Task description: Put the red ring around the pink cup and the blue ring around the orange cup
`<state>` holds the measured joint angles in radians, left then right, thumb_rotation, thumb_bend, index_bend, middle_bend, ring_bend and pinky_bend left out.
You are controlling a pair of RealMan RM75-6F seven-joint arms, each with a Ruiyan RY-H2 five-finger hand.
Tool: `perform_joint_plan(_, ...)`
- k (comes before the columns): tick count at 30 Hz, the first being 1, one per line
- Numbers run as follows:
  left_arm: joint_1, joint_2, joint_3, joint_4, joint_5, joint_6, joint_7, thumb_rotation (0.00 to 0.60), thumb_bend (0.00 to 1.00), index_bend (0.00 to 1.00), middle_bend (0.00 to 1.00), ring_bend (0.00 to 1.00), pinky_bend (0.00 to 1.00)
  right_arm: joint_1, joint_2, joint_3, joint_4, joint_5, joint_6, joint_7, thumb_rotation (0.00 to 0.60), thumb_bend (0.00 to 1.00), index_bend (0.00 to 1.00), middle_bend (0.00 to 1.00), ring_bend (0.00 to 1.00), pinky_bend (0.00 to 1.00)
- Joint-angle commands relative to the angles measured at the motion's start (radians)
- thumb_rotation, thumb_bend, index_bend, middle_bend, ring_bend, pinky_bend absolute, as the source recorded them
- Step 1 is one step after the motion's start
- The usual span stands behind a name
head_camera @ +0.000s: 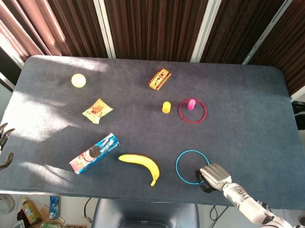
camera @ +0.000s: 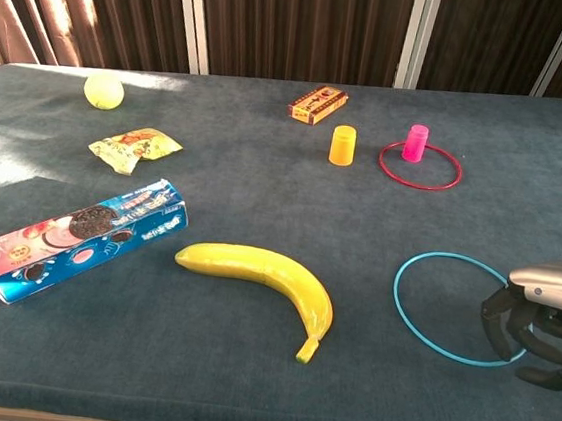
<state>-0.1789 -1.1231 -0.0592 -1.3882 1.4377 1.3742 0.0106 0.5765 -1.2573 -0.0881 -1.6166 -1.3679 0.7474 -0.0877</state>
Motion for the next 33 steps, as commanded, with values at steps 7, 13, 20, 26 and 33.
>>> perform_joint_plan(7,0.0,-0.002,0.0,0.004,-0.001,-0.003,-0.005,0.6,0.4,0.14,0.0,0.0,0.15,0.0,-0.008,0.005,0.007,0.0,0.006,0.0,0.6,0.44,0.64,0.88,1.0,1.0)
perform_joint_plan(13,0.0,-0.002,0.0,0.005,-0.001,-0.003,-0.008,0.6,0.4,0.14,0.0,0.0,0.15,-0.001,-0.012,0.004,0.012,-0.007,0.008,0.001,0.6,0.44,0.64,0.88,1.0,1.0)
perform_joint_plan(20,0.0,-0.003,0.001,0.005,0.0,-0.004,-0.009,0.6,0.4,0.14,0.0,0.0,0.15,0.0,-0.014,0.001,0.015,-0.007,0.004,-0.002,0.6,0.44,0.64,0.88,1.0,1.0)
perform_joint_plan(26,0.0,-0.003,0.001,0.005,0.0,-0.004,-0.009,0.6,0.4,0.14,0.0,0.0,0.15,0.001,-0.015,0.001,0.017,-0.007,0.003,-0.002,0.6,0.44,0.65,0.88,1.0,1.0)
perform_joint_plan(33,0.0,-0.004,0.0,0.007,-0.002,-0.005,-0.014,0.6,0.4,0.14,0.0,0.0,0.15,-0.001,-0.022,-0.003,0.028,-0.003,0.005,-0.024,0.6,0.45,0.65,0.88,1.0,1.0)
